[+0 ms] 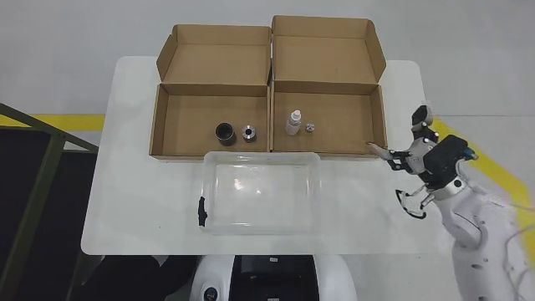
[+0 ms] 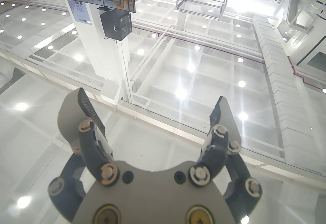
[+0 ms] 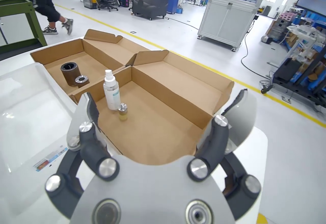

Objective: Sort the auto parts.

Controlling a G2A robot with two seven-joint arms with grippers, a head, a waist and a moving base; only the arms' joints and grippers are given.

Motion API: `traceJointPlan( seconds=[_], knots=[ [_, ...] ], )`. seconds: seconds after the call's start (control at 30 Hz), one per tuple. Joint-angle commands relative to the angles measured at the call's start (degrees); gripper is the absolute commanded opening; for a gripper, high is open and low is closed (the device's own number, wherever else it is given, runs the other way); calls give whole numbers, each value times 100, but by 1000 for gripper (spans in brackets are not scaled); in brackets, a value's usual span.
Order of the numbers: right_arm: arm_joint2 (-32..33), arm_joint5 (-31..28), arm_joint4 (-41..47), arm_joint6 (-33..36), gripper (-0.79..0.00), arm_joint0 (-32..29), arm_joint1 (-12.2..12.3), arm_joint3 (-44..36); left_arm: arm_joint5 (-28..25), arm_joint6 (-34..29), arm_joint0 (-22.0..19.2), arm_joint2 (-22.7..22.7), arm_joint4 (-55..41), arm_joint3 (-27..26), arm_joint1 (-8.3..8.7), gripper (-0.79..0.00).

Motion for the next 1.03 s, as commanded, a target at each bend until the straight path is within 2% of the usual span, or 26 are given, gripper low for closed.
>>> traceJointPlan(
  seconds=[0.0, 0.2, 1.0],
  knots=[
    [193, 22, 1, -108, 0, -201, 13, -106, 0, 0, 0, 0, 0, 0, 0, 0],
    [508, 146, 35, -161, 0, -625, 35, -363, 0, 0, 0, 0, 0, 0, 0, 0],
    [537, 67, 116, -79, 0, -617, 53, -299, 0, 0, 0, 0, 0, 0, 0, 0]
  ],
)
